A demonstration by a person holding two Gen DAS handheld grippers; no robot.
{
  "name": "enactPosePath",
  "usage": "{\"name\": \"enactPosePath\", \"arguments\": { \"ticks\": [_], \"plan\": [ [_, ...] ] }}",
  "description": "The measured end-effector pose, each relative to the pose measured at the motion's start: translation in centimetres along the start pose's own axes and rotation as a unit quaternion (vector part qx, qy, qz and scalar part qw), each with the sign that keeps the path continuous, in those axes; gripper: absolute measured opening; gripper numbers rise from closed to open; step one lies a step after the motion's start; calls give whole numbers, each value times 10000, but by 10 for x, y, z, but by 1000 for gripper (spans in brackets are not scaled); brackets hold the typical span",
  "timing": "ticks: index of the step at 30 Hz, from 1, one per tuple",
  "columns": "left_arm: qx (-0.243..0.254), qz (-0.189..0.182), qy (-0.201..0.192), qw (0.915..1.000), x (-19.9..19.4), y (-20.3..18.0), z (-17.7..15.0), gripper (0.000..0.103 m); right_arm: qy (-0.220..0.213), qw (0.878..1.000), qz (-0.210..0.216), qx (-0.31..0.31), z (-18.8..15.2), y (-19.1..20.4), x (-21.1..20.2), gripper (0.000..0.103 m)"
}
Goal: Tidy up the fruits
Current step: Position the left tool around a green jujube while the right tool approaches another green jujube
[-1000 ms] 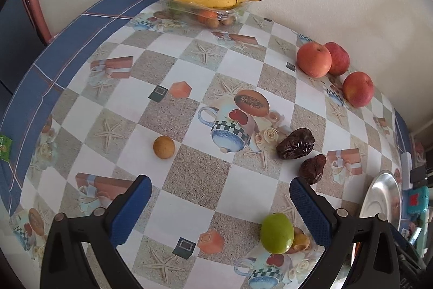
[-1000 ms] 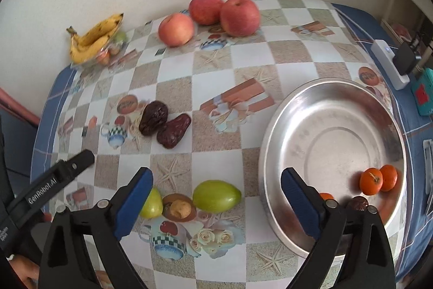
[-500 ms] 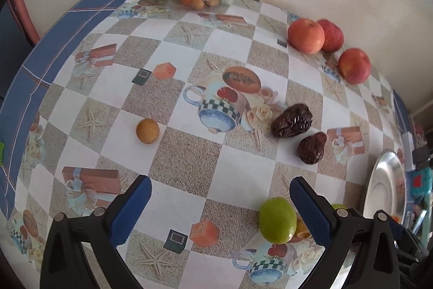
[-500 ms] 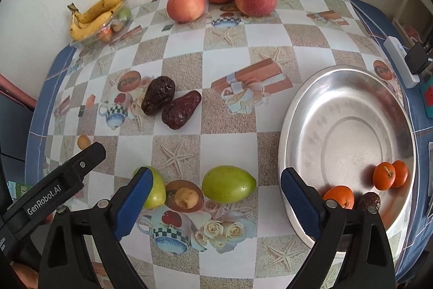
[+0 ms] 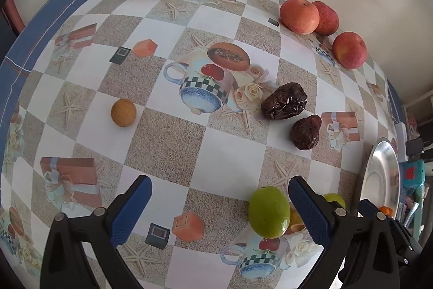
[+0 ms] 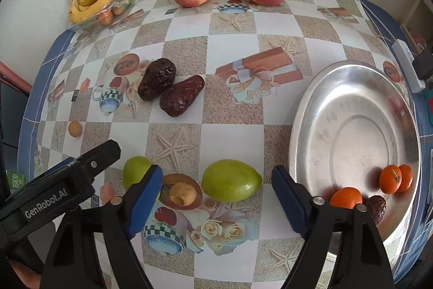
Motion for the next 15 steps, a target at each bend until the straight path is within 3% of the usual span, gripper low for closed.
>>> {"name": "enactPosePath", "arguments": {
  "ticks": [6, 10, 12, 15],
  "plan": [
    [-10, -376, 250, 9990, 7, -10, -8, 89, 105, 9999, -87, 66, -2, -3, 10, 80],
    [9, -567, 500, 9971, 17, -20, -16, 73, 235, 9995, -147, 117, -6, -6, 19, 74],
    [-19, -687, 645, 9955, 21, -24, -21, 68, 307, 9992, -198, 135, -8, -8, 24, 64],
    [-21, -891, 779, 9930, 24, -31, -26, 60, 402, 9987, -240, 177, -10, -12, 31, 57]
  ]
}}
Point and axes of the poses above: each gripper's, at about its wrist camera, not at the fingertips, and x roughly the way its jaws point, y to its left, z to its top, the point moved 9 cm from there along x, roughly the way its jaws point, and after that the axes turned 5 degrees about y, right-handed, at the moved point
